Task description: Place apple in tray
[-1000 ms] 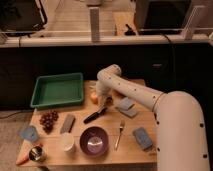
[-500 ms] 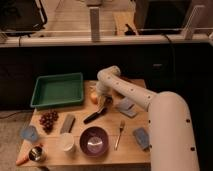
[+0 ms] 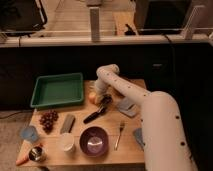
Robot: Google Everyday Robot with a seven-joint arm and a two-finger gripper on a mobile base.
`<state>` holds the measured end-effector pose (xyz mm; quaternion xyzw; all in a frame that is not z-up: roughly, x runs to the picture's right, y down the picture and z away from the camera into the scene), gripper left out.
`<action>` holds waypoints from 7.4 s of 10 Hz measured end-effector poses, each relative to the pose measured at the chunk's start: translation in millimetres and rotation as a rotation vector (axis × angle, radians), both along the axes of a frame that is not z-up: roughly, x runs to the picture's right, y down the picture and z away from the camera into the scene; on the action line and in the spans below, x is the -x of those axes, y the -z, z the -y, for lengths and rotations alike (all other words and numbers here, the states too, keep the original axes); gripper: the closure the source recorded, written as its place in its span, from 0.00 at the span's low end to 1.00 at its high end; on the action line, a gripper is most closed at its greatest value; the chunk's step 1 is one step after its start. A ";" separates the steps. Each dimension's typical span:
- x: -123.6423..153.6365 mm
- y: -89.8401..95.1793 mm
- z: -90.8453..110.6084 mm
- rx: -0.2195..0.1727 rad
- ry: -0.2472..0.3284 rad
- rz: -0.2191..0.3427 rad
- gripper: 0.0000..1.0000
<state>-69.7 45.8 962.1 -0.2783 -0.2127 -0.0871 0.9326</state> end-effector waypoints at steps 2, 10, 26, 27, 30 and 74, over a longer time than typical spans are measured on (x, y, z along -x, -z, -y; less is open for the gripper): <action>7.9 3.1 6.1 0.005 0.006 0.024 0.63; 60.3 45.4 77.9 -0.098 -0.018 0.197 0.64; 202.8 58.9 51.2 -0.077 0.178 0.515 0.23; 207.6 58.0 50.6 -0.073 0.192 0.522 0.20; 219.7 54.8 43.8 -0.046 0.229 0.533 0.20; 229.5 52.9 34.7 -0.019 0.384 0.597 0.20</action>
